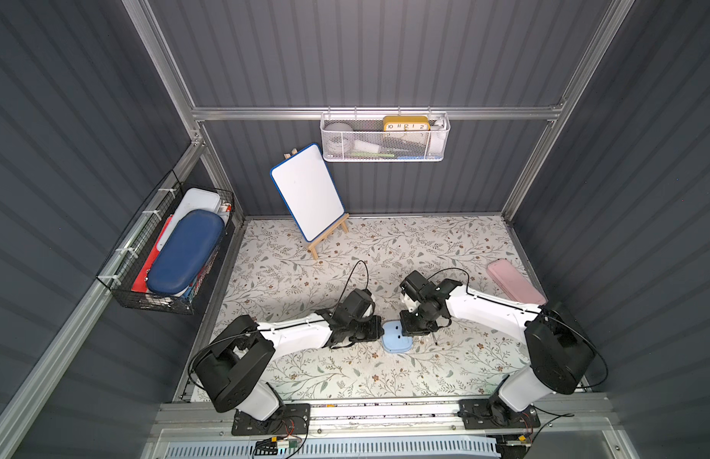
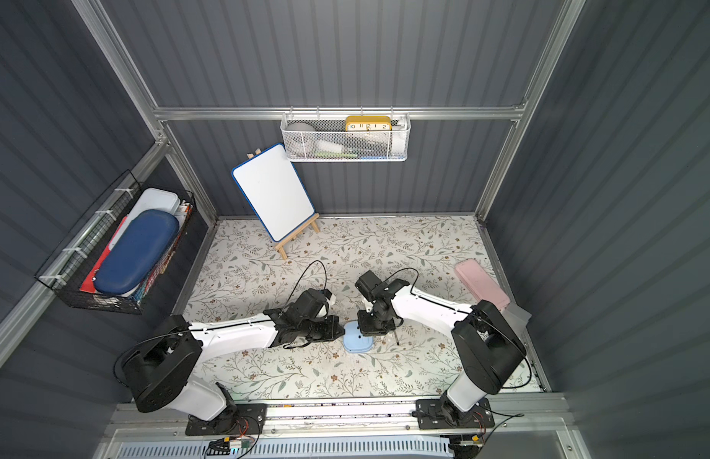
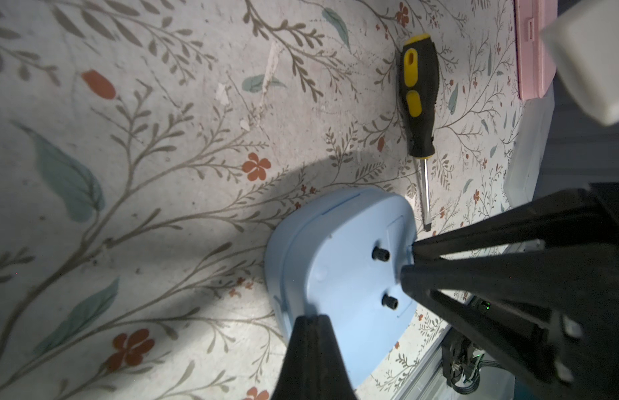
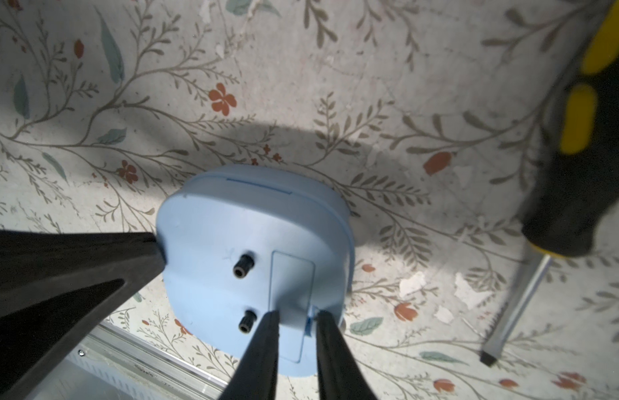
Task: Remove the battery from the alarm
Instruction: Remove the cover from the alarm.
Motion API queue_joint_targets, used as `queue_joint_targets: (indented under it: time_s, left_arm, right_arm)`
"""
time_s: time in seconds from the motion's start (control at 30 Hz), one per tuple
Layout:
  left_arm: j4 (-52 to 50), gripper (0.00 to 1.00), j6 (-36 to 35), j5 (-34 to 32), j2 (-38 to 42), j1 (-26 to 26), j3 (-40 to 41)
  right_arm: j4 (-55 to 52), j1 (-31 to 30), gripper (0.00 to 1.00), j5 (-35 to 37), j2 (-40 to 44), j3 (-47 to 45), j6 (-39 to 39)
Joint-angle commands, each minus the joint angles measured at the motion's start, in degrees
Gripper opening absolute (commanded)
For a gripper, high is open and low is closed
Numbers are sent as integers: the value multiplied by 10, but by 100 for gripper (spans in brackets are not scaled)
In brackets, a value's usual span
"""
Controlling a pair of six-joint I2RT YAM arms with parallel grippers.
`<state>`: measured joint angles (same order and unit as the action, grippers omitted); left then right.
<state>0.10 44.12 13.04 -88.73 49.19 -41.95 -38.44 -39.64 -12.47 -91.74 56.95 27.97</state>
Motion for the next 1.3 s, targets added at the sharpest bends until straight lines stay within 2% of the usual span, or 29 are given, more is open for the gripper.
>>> queue_joint_targets:
  time_s: [0.0,0.43,1.23,1.27]
  left_arm:
    - [-4,0,1,12,-18,11,-9]
    - [-18,0,4,2,-12,13,-11]
    - [-6,0,9,2,-27,25,-16]
    - [-6,0,9,2,-27,25,-15]
  right_arm:
    - [15,-9,20,13,-35,-27,6]
    - [24,-9,11,-4,-21,-9,23]
    - [37,-6,6,-12,-2,1,46]
    - [39,-6,6,-34,-1,1,46]
